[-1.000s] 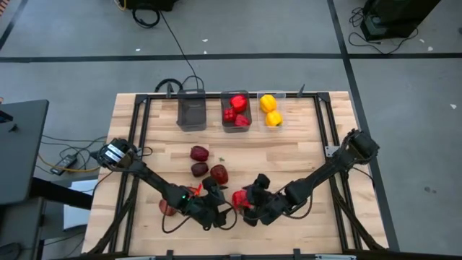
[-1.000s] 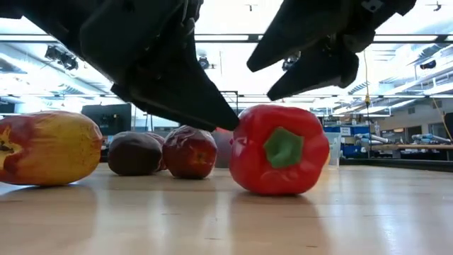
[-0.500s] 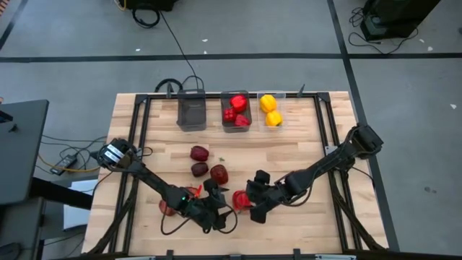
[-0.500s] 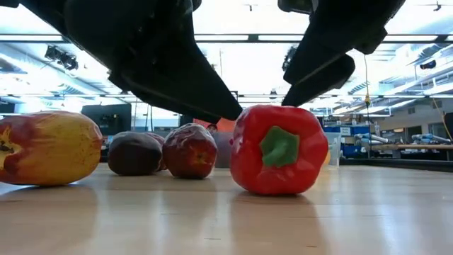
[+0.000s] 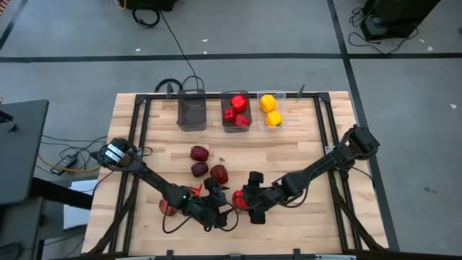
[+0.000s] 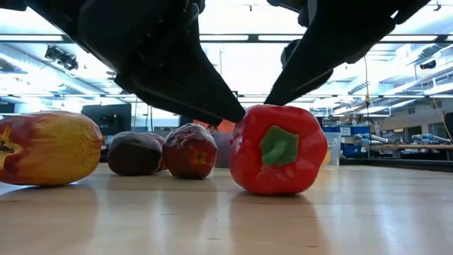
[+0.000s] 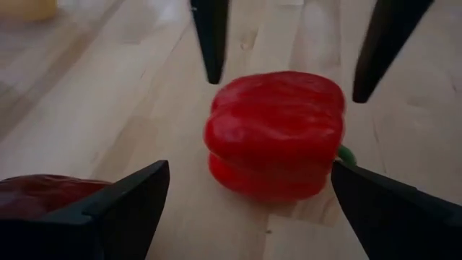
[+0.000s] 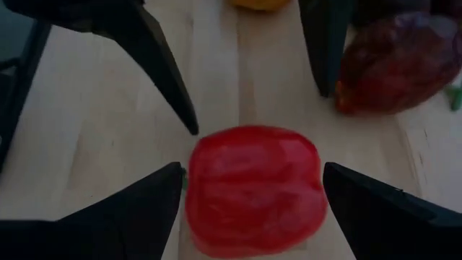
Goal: Sort produce into baskets
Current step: Put the red bell pepper into the right black bin
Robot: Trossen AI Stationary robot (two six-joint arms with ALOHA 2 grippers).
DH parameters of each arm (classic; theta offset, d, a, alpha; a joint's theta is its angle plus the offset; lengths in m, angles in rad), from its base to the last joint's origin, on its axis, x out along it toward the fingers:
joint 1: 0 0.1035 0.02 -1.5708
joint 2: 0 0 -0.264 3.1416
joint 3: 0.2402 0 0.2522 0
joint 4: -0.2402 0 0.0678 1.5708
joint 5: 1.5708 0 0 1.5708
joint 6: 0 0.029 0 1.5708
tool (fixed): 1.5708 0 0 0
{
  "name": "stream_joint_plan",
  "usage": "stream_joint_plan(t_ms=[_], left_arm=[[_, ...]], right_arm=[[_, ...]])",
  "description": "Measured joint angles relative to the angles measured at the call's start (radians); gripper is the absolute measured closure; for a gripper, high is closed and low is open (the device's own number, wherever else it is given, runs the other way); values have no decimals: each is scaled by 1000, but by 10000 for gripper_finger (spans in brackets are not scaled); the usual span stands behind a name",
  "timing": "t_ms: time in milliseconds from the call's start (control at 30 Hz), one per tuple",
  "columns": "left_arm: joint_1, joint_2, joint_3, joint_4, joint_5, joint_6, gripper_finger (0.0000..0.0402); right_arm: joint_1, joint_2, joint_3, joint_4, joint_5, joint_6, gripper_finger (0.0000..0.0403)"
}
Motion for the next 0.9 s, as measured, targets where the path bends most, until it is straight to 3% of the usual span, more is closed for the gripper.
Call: stream_joint_plan(t_ms=[467,700,900], left_arm=[[2,0,-1,-5,22,0,10],[2,0,-2,-29,22,-7,10],[2,0,-2,-27,21,-11,10]], right_arm=[[-9,9,0,153,-30,-43,53],[-10,9,0,49,-9,18,50],[-11,9,0,46,-13,22,16]])
